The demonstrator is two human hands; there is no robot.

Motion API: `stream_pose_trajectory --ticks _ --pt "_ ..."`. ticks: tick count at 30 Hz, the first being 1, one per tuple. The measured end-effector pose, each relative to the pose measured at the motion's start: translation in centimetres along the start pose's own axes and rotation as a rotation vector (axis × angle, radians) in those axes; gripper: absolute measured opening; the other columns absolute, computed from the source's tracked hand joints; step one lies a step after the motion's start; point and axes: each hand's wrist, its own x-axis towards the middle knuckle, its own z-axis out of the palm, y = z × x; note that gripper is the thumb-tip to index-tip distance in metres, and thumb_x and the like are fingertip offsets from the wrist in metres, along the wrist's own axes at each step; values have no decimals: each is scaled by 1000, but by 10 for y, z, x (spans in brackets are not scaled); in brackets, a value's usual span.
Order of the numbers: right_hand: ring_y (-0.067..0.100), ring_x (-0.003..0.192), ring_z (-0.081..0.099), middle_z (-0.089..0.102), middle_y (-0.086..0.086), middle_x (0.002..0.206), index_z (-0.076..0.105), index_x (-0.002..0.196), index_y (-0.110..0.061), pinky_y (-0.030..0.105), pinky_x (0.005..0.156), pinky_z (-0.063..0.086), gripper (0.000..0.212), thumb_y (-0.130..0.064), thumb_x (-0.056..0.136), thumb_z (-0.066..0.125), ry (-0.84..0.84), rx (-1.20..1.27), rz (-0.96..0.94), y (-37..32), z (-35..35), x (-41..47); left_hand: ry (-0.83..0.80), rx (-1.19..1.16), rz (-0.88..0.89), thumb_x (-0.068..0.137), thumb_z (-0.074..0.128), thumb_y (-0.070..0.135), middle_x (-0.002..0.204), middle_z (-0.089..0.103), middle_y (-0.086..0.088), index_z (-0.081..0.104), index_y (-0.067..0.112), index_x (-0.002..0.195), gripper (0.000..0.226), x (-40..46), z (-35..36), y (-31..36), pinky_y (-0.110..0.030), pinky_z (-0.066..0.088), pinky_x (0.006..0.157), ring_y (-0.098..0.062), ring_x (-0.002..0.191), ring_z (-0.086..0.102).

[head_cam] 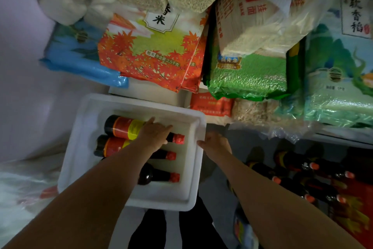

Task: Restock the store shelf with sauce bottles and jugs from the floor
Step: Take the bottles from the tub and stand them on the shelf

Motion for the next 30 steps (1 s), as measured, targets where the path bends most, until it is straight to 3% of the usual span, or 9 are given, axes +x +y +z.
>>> stream_pose_trajectory --ticks 2,6,13,16,19,21,25,28,30 --pt "30 116 61 62 6 126 61 129 -16 33 81 46 47 -47 95 58 15 23 14 -2 3 -15 7 -118 40 99 56 36 146 51 -8 31 24 152 59 -21 -14 -16 -38 19 119 -25 137 44" --pt "28 119 59 60 7 131 55 136 -14 31 83 45 54 -50 96 58 34 104 14 -11 4 -54 112 -521 86 89 69 27 117 65 -2 53 29 128 42 -73 -48 -56 -35 47 86 -21 102 59" --pt "19 109 63 61 4 137 52 141 -20 25 81 46 61 -46 90 72 31 338 -143 -67 -18 -139 352 -1174 28 82 77 3 104 71 1 63 28 103 35 -161 -106 -94 -44 48 105 -21 107 65" --pt "19 116 59 55 8 141 48 146 -22 30 90 50 74 -39 83 83 31 456 -237 -88 -38 -178 383 -1219 101 83 79 15 114 71 0 64 28 108 32 -195 -148 -77 -45 46 107 -20 112 65" --pt "20 126 56 55 3 141 47 144 -29 39 104 51 102 -57 57 94 20 503 -358 -95 -67 -210 414 -1215 220 86 76 19 115 70 2 65 27 109 28 -228 -198 -53 -40 47 105 -16 110 64" --pt "16 125 55 57 0 134 47 139 -34 29 99 52 83 -34 70 93 -25 598 -424 -99 -90 -239 457 -1238 305 87 75 17 109 72 1 67 25 110 25 -253 -231 -37 -35 50 100 -16 105 67" --pt "22 123 62 65 4 132 55 127 -42 46 106 50 58 -7 87 78 -39 703 -578 -97 -124 -289 567 -1337 473 91 69 12 103 74 4 70 25 110 24 -298 -288 -10 -22 52 94 -13 102 68" --pt "24 122 63 69 4 127 55 131 -36 47 104 50 59 -5 86 77 24 779 -650 -101 -143 -318 612 -1406 588 92 67 21 118 72 -5 66 19 125 33 -327 -329 8 -33 46 106 -20 116 65" --pt "23 123 62 68 1 129 52 139 -33 46 102 50 64 -9 85 78 63 857 -678 -104 -156 -332 620 -1418 672 97 60 17 119 71 -11 61 13 133 36 -346 -351 23 -29 50 99 -20 113 67"
